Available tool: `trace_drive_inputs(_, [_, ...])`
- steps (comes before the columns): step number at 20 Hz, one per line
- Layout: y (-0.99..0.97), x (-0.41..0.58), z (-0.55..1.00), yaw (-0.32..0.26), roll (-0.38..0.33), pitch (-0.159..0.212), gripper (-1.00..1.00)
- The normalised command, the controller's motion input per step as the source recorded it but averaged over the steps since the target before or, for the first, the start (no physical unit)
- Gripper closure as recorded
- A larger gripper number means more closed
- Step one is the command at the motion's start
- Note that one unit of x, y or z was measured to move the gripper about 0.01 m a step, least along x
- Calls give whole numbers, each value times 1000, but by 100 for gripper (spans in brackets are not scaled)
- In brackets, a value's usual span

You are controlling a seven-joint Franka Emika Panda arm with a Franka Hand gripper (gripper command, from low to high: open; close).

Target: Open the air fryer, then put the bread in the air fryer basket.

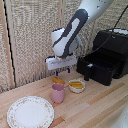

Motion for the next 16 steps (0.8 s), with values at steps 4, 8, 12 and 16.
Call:
trace_drive_inputs(4, [-157, 392, -111, 252, -71, 5, -100])
trace_drive_inputs(8, [-78, 448, -137, 256, -8, 0, -100])
trace_drive_inputs(12, [-79, 474, -93, 231, 57, 2, -100])
trace_drive_inputs(16, [-9, 455, -159, 164, 137, 20, -100])
